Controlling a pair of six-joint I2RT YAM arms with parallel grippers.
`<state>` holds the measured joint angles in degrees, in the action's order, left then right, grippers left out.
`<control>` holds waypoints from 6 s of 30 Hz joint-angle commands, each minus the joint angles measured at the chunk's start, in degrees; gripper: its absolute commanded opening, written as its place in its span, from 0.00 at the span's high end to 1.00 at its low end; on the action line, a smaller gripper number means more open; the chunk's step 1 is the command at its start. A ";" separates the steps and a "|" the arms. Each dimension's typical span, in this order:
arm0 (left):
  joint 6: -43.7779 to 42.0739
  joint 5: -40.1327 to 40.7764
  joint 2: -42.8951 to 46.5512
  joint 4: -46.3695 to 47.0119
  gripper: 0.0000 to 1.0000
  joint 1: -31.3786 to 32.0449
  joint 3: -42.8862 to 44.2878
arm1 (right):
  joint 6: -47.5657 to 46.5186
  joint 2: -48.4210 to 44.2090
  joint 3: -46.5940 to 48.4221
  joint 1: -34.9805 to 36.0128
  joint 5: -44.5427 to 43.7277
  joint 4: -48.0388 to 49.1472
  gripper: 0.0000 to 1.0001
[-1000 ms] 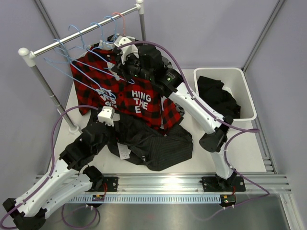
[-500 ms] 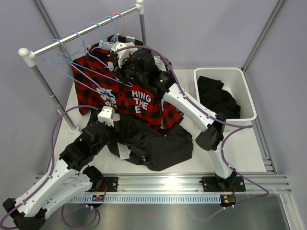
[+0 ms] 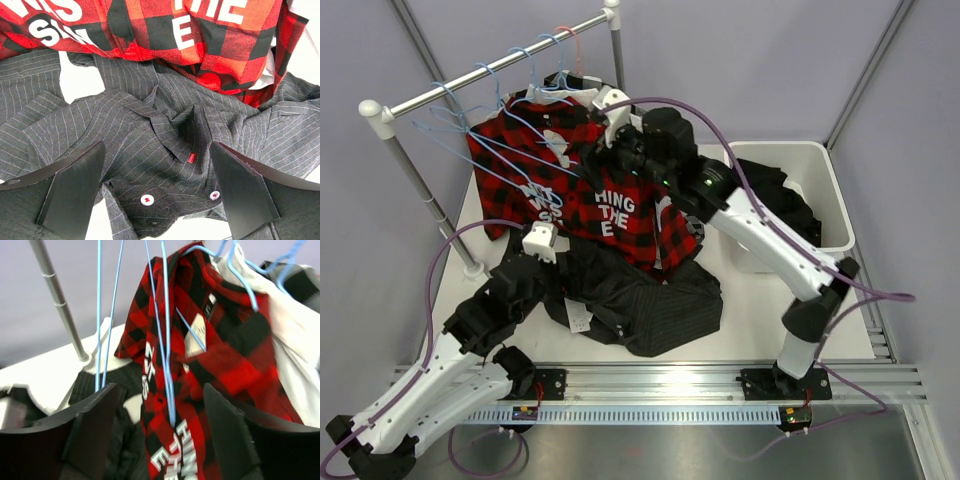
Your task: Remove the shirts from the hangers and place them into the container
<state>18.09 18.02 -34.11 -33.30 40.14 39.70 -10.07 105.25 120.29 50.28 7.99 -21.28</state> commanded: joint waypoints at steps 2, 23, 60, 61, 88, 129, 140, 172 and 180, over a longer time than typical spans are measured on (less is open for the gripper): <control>0.72 0.44 0.97 2.45 0.08 -0.41 -0.86 | 0.48 -13.21 -11.72 1.40 -4.55 -1.66 0.13; 2.57 10.71 9.75 2.45 0.08 -0.94 -1.91 | 11.30 -14.74 -51.21 16.25 -11.77 10.81 0.01; 2.48 13.97 11.69 2.01 0.08 -1.20 -2.17 | 22.37 -1.58 -48.55 16.43 -15.71 -16.34 1.00; 2.48 14.06 11.70 2.01 0.08 -1.20 -2.17 | 23.15 -4.06 -49.27 16.34 -16.85 -16.86 1.00; 2.74 14.50 11.69 2.01 0.08 -1.38 -2.17 | 14.02 -41.18 -8.58 4.91 -23.91 -15.12 1.00; 2.39 12.13 11.43 2.10 0.08 -1.38 -2.17 | 21.47 -41.01 -40.20 -49.83 -26.19 4.93 1.00; 2.13 11.95 11.78 2.10 0.08 -1.38 -2.17 | 30.19 -26.71 -48.32 -52.92 -21.53 -3.23 1.00; 1.78 11.33 11.61 2.10 0.07 -1.38 -2.17 | 31.86 -26.40 -32.29 -55.29 -15.29 -17.57 0.19; 1.60 11.25 11.43 2.19 0.07 -1.38 -2.00 | 37.66 -50.91 -52.59 -55.29 -12.56 -13.09 0.03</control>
<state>19.92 29.71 -22.28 -33.36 38.94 37.82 24.40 57.95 73.58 -5.08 -6.55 -34.52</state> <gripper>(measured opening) 0.923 0.960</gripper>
